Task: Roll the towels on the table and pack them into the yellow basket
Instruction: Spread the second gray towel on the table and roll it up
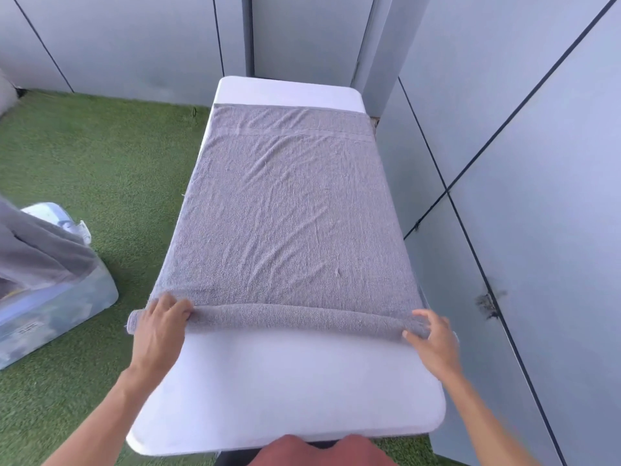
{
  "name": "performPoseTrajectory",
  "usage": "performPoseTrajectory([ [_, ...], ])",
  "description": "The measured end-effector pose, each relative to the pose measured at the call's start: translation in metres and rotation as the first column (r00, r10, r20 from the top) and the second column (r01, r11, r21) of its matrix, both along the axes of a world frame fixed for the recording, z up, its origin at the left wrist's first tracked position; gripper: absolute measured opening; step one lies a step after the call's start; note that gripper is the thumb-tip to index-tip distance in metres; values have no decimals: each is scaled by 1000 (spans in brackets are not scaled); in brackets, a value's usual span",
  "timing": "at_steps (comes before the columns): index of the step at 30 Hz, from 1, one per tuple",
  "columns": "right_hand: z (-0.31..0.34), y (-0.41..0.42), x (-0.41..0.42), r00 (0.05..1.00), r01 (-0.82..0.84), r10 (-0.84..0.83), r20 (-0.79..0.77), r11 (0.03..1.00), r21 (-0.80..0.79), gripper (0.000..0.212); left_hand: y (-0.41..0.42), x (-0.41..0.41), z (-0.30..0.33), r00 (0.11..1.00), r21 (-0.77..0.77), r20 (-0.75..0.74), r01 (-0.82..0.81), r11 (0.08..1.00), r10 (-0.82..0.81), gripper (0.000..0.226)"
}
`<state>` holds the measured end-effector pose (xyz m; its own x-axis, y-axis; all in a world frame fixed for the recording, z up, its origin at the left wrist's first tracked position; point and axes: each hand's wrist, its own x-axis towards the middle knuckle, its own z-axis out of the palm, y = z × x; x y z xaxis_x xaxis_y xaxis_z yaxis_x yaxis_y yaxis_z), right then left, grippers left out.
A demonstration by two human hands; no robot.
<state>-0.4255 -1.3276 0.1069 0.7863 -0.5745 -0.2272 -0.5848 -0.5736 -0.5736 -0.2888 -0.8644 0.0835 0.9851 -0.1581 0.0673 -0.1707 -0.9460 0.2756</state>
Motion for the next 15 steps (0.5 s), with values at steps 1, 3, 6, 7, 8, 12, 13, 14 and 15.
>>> performPoseTrajectory([
  [1, -8, 6, -6, 999, -8, 14, 48, 992, -125, 30, -2, -10, -5, 997, -23, 68, 43, 999, -41, 3],
  [3, -23, 21, -18, 995, -35, 61, 73, 946, -324, 22, -2, -29, -15, 987, -19, 123, 106, 994, -103, 25],
  [6, -33, 32, -21, 996, -70, 88, 19, 893, -445, 24, 6, -36, -27, 976, 72, 79, 200, 977, -205, 52],
  [7, -33, 31, -17, 995, -92, 104, 4, 897, -433, 25, 9, -33, -30, 978, 75, 44, 201, 977, -205, 59],
  [8, -32, 29, -12, 990, -132, 137, -14, 909, -395, 27, 10, -26, -29, 980, 62, 11, 200, 978, -201, 62],
  [12, -17, 18, 4, 945, -320, 291, -147, 916, -242, 52, 7, 4, -22, 982, 31, -53, 182, 983, -180, 48],
  [13, -15, 15, 4, 934, -346, 307, -182, 904, -252, 54, 7, 9, -19, 982, 40, -80, 177, 983, -173, 46],
  [14, -15, 14, 3, 927, -362, 315, -204, 892, -270, 52, 10, 11, -18, 979, 54, -107, 178, 982, -172, 45],
  [15, -15, 13, 1, 924, -371, 322, -205, 883, -289, 49, 14, 13, -15, 973, 70, -148, 187, 980, -175, 43],
])
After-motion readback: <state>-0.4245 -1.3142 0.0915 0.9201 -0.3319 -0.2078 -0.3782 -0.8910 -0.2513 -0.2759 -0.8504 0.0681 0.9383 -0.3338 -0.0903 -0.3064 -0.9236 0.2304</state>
